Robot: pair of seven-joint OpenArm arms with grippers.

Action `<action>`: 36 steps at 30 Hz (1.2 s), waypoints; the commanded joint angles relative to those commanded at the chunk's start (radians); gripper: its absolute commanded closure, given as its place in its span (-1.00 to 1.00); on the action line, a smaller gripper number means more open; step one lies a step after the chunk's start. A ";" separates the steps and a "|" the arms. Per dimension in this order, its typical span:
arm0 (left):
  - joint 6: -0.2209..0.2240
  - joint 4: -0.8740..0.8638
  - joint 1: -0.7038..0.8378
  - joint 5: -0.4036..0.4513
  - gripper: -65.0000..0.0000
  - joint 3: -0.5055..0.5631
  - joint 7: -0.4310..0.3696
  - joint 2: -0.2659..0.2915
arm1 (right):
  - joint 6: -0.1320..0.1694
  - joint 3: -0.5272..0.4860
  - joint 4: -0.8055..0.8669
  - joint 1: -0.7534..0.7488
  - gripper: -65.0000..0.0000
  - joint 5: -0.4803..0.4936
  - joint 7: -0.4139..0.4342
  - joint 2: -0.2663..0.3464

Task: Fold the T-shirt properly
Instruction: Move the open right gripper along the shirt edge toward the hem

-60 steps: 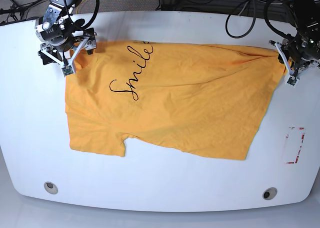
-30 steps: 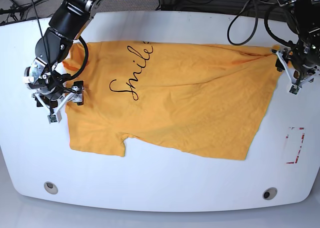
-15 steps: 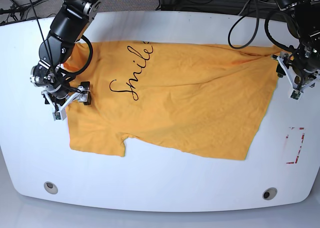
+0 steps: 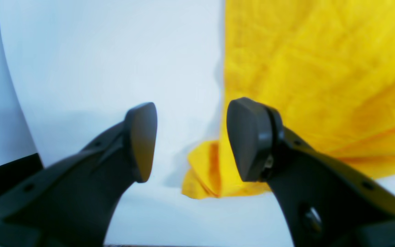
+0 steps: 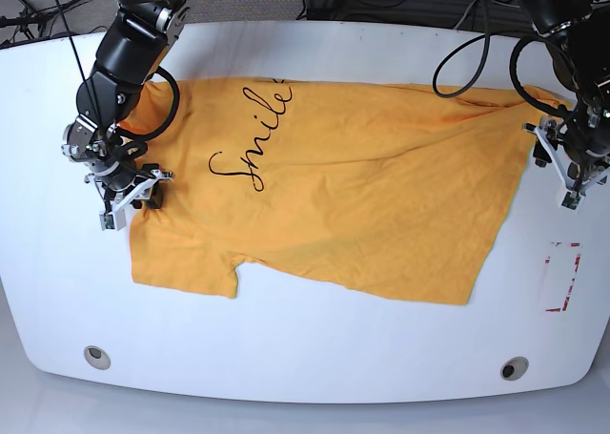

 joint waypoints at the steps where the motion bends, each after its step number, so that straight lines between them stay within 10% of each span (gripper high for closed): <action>1: 0.000 -0.018 -0.014 0.000 -0.06 0.000 0.000 0.000 | 0.000 0.000 0.002 0.000 1.00 0.000 0.000 0.000; 16: 0.000 -0.451 -0.310 0.041 -0.57 0.006 -0.018 0.003 | 0.000 0.000 0.078 -0.025 1.00 0.008 -0.060 -0.005; 36: 0.000 -0.867 -0.482 0.232 -0.57 0.068 -0.428 0.054 | 0.000 -0.002 0.193 -0.069 1.00 0.002 -0.064 -0.071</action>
